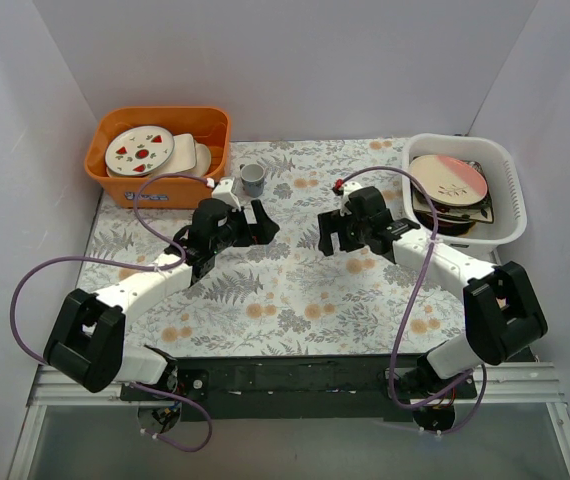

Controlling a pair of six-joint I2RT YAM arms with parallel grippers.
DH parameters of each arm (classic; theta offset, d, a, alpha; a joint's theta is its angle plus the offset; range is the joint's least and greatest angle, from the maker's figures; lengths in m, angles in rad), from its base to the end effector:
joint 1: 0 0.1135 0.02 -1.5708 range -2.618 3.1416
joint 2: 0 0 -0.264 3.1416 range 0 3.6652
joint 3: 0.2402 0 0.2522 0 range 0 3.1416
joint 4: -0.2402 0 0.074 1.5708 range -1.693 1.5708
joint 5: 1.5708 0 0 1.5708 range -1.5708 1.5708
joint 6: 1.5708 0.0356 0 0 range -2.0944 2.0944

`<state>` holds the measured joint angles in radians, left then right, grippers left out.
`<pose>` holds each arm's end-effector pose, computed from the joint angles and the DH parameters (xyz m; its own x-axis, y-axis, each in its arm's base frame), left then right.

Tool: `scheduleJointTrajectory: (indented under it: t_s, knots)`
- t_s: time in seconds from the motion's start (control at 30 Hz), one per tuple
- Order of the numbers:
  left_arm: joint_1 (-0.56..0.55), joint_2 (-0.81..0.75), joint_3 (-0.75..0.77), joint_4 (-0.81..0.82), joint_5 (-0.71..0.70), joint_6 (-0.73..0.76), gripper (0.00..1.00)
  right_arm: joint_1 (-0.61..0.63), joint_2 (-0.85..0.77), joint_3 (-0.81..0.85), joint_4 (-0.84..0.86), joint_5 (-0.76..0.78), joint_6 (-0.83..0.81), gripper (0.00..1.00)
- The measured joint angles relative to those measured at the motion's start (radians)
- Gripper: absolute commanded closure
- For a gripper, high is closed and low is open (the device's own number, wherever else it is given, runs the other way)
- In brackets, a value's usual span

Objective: Place the plates into the plastic bin on the countertop
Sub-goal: Reset both arms

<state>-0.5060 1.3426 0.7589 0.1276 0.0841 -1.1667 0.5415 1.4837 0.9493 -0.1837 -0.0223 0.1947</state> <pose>0.2575 -0.1461 0.2375 -0.6562 -0.6838 -0.3190 -0.1384 0.5246 -0.8400 0.2746 0.1661 0.2313 -0.6557 -0.1686 -0.7360 -0.4106 0.8977 0.1601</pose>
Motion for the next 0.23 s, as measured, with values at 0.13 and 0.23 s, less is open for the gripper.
scheduleJointTrajectory:
  t_s: [0.13, 0.23]
  knots:
    - [0.000, -0.002, -0.013, 0.008, -0.003, 0.000, 0.02, -0.001, -0.013, -0.001, 0.012, 0.031, -0.009, 0.02]
    - [0.000, -0.013, -0.034, 0.014, -0.003, 0.000, 0.02, -0.002, -0.038, -0.005, 0.034, 0.048, -0.019, 0.02]
